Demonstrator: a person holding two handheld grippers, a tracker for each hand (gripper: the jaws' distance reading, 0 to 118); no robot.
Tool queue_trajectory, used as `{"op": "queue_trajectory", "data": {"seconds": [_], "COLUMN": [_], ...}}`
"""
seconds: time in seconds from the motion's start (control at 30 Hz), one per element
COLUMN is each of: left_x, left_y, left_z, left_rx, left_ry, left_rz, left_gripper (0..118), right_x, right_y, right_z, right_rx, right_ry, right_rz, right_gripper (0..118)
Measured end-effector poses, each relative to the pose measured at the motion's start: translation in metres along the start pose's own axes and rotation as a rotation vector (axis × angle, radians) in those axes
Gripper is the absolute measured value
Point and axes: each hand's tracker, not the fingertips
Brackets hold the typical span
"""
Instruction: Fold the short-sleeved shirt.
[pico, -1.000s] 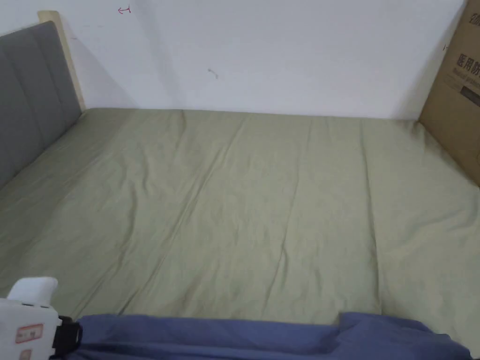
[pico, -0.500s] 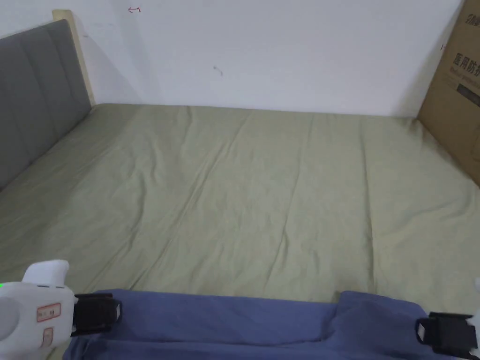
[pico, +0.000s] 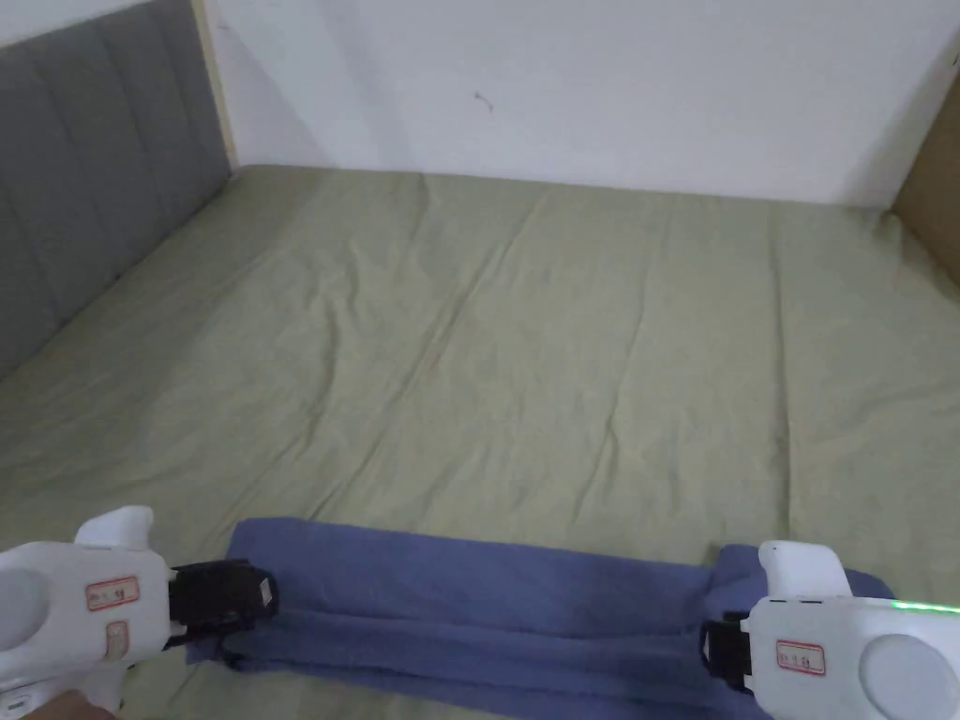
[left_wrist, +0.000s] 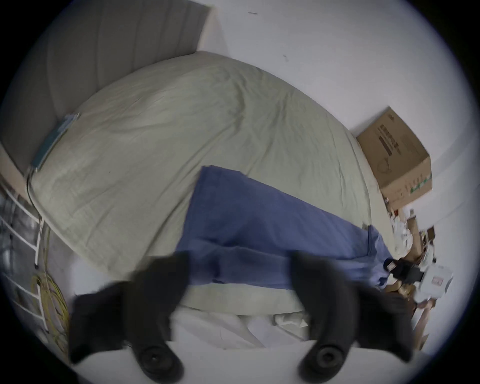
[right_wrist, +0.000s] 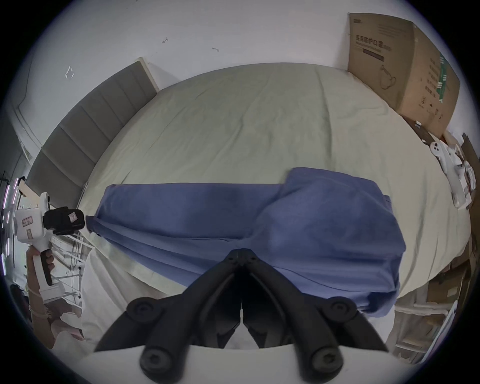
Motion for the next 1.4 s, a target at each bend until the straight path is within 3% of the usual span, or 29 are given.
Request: {"op": "queue_trajectory", "data": {"seconds": [0.3, 0.43, 0.47, 0.5, 0.53, 0.6, 0.67, 0.8, 1.0, 1.13, 1.27, 1.3, 1.33, 1.4], "left_x": [-0.046, -0.049, -0.049, -0.050, -0.052, -0.055, -0.046, 0.005, 0.123, 0.201, 0.257, 0.262, 0.267, 0.274], "left_y": [0.006, 0.004, 0.005, 0.008, 0.010, 0.007, 0.012, 0.034, 0.043, 0.018, -0.022, -0.030, -0.038, -0.048], "left_z": [-0.043, -0.067, -0.067, -0.067, -0.074, -0.085, -0.074, -0.046, -0.014, -0.036, -0.091, -0.105, -0.119, -0.138], "left_rx": [-0.047, -0.070, -0.037, -0.005, -0.029, -0.107, -0.072, 0.002, 0.068, -0.018, -0.197, -0.232, -0.276, -0.295], "left_ry": [-0.215, -0.293, -0.294, -0.279, -0.239, -0.250, -0.252, -0.132, -0.238, -0.365, -0.421, -0.409, -0.375, -0.298], "left_rz": [0.338, 0.464, 0.459, 0.447, 0.439, 0.525, 0.521, 0.222, -0.160, -0.355, -0.491, -0.496, -0.496, -0.479], "left_gripper": [115, 108, 85, 35, 7, 7, 7, 7, 7, 7, 8, 14, 28, 83], "right_x": [-0.036, -0.047, -0.049, -0.049, -0.050, -0.047, -0.043, -0.029, -0.001, 0.020, 0.048, 0.053, 0.058, 0.062], "right_y": [0.008, 0.006, 0.005, 0.004, 0.004, 0.003, 0.002, 0.002, -0.004, -0.012, -0.023, -0.025, -0.027, -0.030], "right_z": [-0.023, -0.027, -0.027, -0.028, -0.028, -0.029, -0.026, -0.024, -0.014, -0.008, -0.006, -0.006, -0.005, -0.001], "right_rx": [-0.007, -0.029, -0.033, -0.034, -0.036, -0.041, -0.039, -0.034, -0.003, 0.012, 0.003, 0.003, 0.001, 0.010], "right_ry": [0.010, 0.038, 0.033, 0.026, 0.024, 0.032, 0.031, 0.013, -0.010, -0.046, -0.047, -0.053, -0.061, -0.085], "right_rz": [0.041, 0.054, 0.062, 0.067, 0.066, 0.057, 0.048, 0.016, -0.062, -0.095, -0.193, -0.199, -0.204, -0.195], "right_gripper": [0, 0, 0, 0, 0, 0, 0, 0, 0, 0, 0, 0, 0, 0]}}
